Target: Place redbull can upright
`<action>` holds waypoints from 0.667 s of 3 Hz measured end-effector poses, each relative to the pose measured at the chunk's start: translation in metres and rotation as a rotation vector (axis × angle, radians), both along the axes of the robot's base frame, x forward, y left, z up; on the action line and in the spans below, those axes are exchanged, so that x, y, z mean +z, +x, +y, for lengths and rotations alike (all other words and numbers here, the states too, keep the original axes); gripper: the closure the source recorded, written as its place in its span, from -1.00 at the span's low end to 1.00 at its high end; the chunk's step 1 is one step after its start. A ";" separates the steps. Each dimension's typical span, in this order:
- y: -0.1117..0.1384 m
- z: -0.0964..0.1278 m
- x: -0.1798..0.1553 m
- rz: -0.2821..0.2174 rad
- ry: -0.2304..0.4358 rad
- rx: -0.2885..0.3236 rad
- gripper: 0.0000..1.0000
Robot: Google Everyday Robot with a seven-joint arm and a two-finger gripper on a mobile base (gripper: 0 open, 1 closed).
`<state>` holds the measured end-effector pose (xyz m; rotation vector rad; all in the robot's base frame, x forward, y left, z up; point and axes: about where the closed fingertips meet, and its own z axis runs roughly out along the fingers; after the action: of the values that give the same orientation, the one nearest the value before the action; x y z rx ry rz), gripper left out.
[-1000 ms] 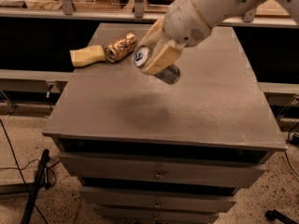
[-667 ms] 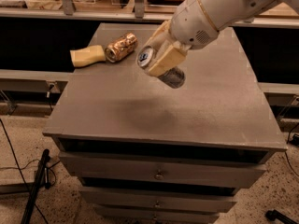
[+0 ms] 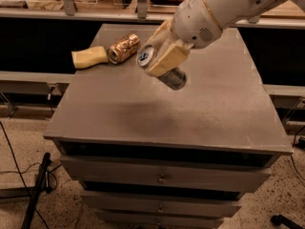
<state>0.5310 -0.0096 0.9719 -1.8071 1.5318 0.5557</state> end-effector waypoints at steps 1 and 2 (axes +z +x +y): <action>-0.005 0.002 0.013 -0.006 0.101 0.031 1.00; -0.013 0.003 0.028 0.020 0.223 0.034 1.00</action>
Offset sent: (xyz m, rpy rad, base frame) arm -0.0194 -0.0045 0.0472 0.3831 0.0584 0.0225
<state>0.5183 -0.0071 0.9999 -1.6636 1.3944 0.7322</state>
